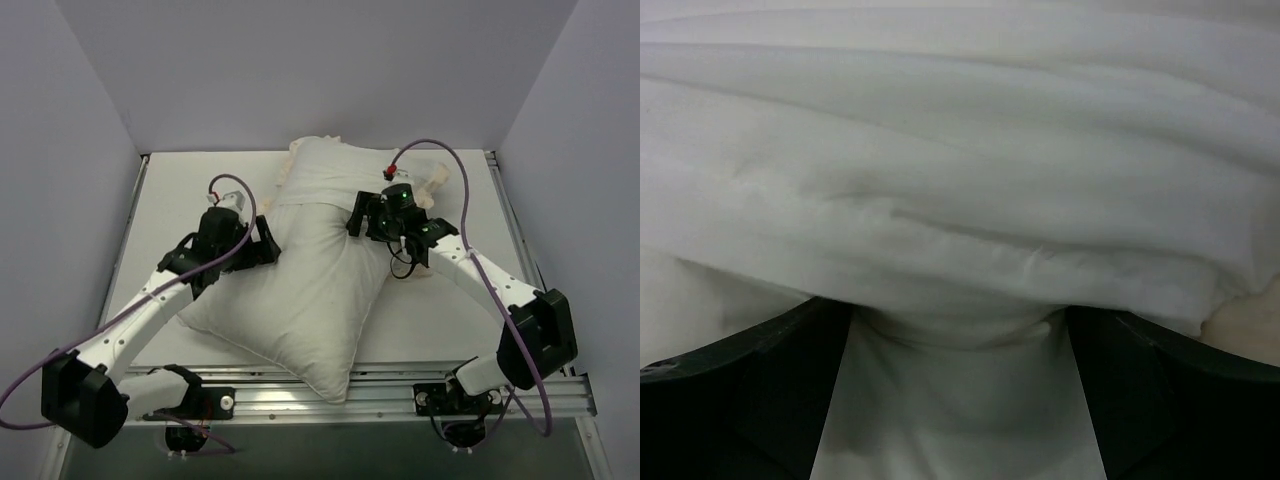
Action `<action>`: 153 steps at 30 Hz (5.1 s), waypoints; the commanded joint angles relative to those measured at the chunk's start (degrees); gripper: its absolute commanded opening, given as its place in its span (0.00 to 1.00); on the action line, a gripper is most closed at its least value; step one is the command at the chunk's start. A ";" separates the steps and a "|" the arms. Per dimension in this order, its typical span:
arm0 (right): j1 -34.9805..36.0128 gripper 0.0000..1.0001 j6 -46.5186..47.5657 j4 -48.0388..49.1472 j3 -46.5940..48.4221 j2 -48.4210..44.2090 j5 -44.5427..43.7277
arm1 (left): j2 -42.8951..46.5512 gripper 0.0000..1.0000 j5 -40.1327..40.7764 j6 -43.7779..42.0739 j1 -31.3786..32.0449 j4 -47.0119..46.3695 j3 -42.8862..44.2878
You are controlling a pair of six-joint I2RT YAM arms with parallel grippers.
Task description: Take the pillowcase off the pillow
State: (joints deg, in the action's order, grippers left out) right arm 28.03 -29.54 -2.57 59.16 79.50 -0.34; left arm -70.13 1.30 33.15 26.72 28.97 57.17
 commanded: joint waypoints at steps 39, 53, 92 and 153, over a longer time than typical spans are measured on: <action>30.22 1.00 26.46 -6.22 10.37 -5.77 -15.89 | 30.75 0.96 8.73 16.60 1.15 -0.40 -13.46; 44.48 1.00 28.92 -9.65 12.48 8.12 -31.91 | 38.22 0.97 -0.07 19.50 -6.15 -13.41 -32.63; 32.01 0.00 22.42 -10.61 0.79 -4.87 -38.34 | 23.19 0.02 15.99 19.68 -11.15 -23.39 -29.50; 1.40 0.84 12.13 -13.18 2.21 -3.39 9.13 | 3.73 0.87 -3.33 13.63 -7.03 -14.21 -6.75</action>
State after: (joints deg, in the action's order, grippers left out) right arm 27.59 -16.95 -18.76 64.82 76.77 -3.60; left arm -60.12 -3.62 50.46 19.79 22.59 43.75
